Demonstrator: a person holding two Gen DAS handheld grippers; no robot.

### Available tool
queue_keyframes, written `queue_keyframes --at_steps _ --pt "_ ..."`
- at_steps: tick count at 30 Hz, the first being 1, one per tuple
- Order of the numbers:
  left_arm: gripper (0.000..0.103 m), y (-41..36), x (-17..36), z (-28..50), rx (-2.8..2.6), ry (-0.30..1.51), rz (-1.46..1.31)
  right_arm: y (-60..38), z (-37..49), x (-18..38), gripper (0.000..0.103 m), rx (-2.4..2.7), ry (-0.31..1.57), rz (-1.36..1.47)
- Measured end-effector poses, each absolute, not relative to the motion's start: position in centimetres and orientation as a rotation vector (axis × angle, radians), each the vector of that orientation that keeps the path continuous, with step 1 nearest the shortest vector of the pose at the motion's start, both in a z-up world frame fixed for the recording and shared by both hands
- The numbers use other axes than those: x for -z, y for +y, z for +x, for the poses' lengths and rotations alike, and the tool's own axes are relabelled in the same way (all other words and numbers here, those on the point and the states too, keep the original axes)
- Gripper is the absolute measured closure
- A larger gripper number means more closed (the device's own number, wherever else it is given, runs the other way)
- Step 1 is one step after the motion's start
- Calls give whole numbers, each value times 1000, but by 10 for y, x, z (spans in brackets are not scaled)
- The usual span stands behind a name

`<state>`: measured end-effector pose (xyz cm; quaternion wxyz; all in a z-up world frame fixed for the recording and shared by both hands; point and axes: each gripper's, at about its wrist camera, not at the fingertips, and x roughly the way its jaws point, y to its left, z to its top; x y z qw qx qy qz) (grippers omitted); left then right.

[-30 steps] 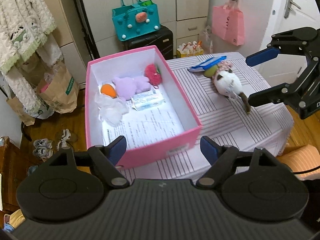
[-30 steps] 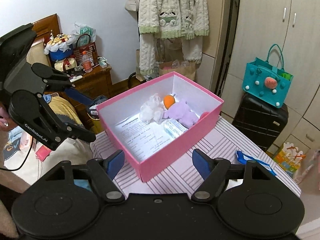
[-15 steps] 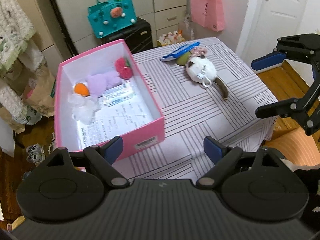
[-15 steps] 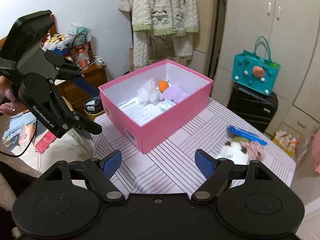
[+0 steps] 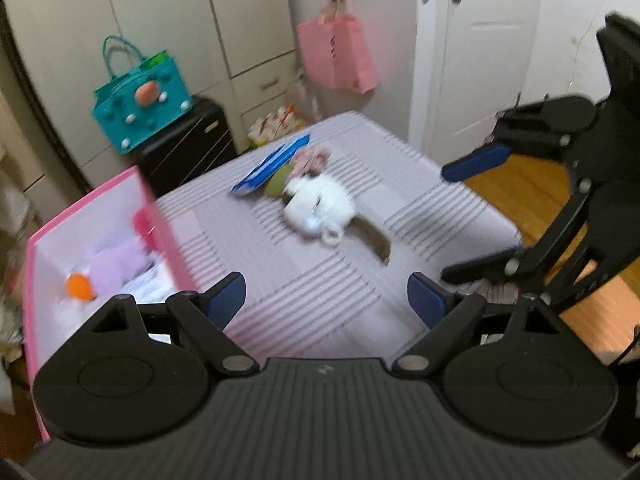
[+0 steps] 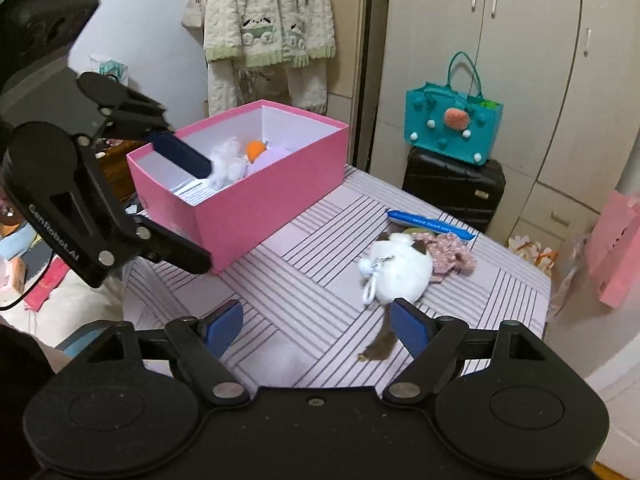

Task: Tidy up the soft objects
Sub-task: 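Move both grippers back to the white plush cat on the table, then grasp the white plush cat by its head with the left gripper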

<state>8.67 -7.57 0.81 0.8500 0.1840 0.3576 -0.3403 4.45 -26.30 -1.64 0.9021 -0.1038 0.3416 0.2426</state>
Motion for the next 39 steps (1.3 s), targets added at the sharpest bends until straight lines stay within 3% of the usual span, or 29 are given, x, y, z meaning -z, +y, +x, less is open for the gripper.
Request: queue_keyframes --at_steps 10,23,30,32,34,36,39 --pt "15 -94 30 134 702 757 214 -287 73 70 19 -495 576 -230" --pt "16 -116 86 185 592 713 -104 -297 137 131 20 -372 617 -127" --pt "23 -117 110 202 599 737 -172 -296 156 142 23 -389 631 -77" --pt "31 -117 119 206 613 765 -212 -293 159 144 25 -381 623 -80" --pt "42 -120 127 209 625 797 -223 -293 163 147 39 -375 617 -68" --pt "45 -121 131 208 626 802 -214 -294 166 149 49 -377 622 -47" --pt "47 -122 130 203 646 783 -193 -292 163 151 51 -397 630 -46"
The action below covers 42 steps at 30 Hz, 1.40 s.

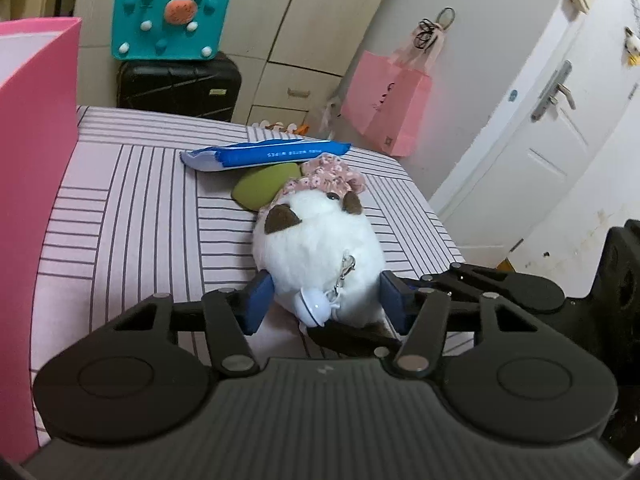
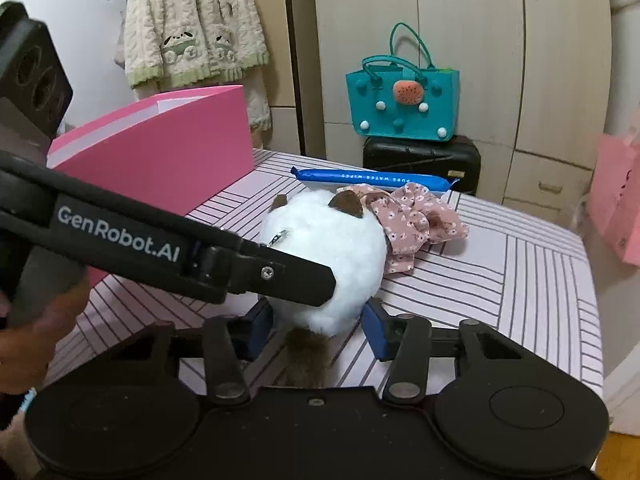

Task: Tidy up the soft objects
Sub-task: 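Grasp the white plush cat by its head with the left gripper, then lift and carry the white cat with the left gripper over the box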

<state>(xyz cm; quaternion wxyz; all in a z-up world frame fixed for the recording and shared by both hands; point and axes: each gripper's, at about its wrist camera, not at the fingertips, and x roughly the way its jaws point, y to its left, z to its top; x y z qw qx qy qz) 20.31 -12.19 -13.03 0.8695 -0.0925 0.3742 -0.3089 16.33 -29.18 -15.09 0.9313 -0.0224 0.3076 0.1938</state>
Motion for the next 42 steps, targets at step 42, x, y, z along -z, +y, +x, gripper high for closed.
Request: queue_keyframes --at_steps 42 --pt "48 -61 43 80 680 670 -47 -237 43 72 52 -390 533 -91"
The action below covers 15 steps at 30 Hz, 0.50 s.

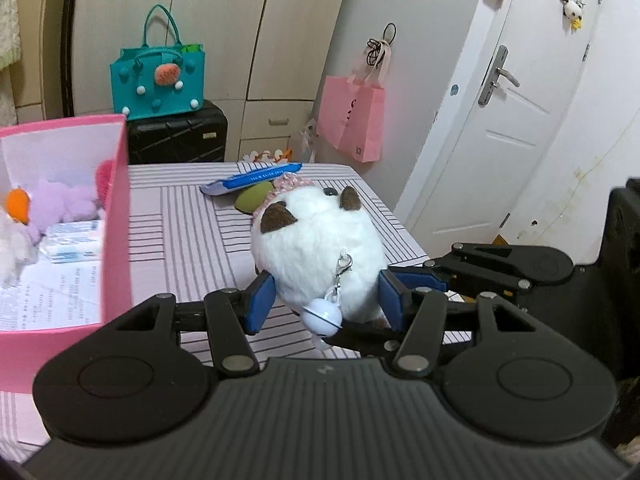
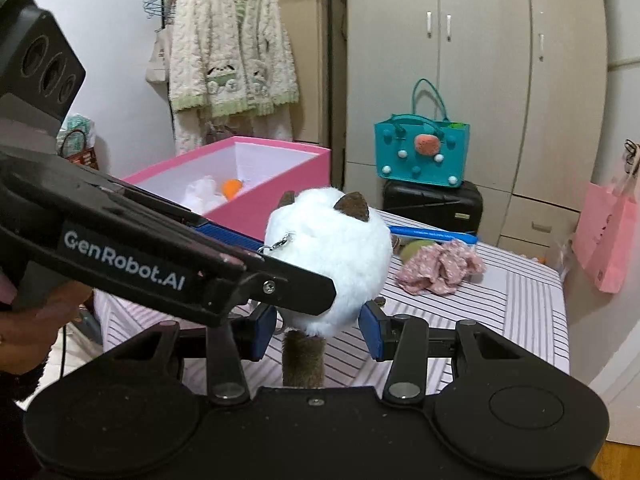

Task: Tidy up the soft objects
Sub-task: 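Lift and carry the white cat with the left gripper over the box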

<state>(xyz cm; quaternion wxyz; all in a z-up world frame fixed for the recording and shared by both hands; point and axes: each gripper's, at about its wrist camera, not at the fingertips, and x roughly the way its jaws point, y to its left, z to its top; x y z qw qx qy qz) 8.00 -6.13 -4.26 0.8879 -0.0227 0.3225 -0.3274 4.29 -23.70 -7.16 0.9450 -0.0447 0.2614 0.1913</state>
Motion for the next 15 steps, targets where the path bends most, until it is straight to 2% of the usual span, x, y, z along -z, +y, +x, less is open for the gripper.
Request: queue_keyframes --at_steps 8,15 --pt "48 -23 35 71 630 636 -67 -213 49 55 52 -470 582 -80" --pt "48 7 19 67 593 571 -69 -184 50 39 52 -520 548 -94"
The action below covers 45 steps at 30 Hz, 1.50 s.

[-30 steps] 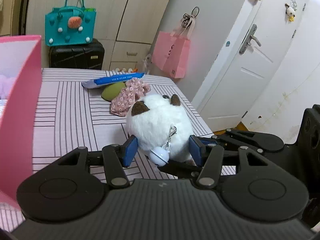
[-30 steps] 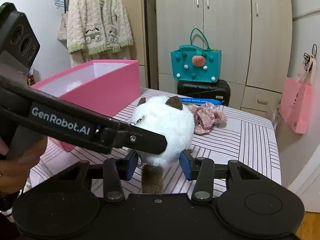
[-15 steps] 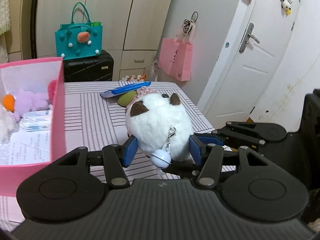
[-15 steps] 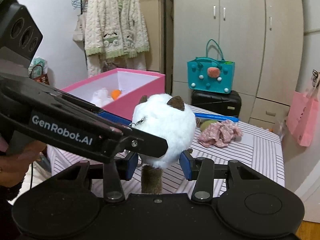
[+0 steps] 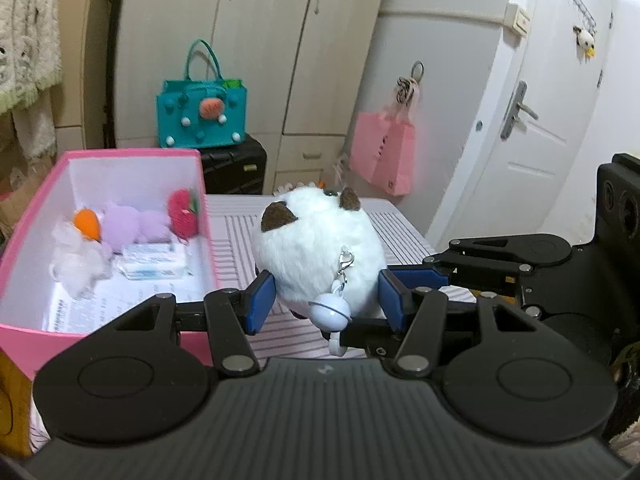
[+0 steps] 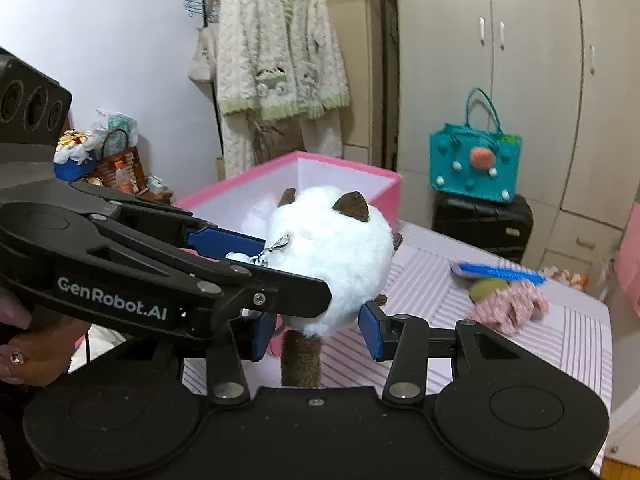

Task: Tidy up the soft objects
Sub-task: 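Lift and carry the white cat with the left gripper over the box, then open the left gripper to drop the cat into the box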

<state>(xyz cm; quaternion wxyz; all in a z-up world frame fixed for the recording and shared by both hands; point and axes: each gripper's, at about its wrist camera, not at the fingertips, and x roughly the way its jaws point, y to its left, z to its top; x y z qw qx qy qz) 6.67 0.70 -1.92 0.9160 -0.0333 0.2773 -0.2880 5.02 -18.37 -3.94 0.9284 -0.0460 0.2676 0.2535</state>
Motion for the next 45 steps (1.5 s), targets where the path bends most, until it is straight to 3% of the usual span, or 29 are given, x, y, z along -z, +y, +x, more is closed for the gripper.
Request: queue_keyframes --at_steps 22,34,45 --pt "47 95 14 116 417 526 -165 -106 122 18 52 -720 518 -174" --pt "47 115 43 162 358 656 -186 -69 169 42 53 -832 545 -351" --pt "47 105 59 169 374 768 -133 -60 194 56 53 -945 682 -542"
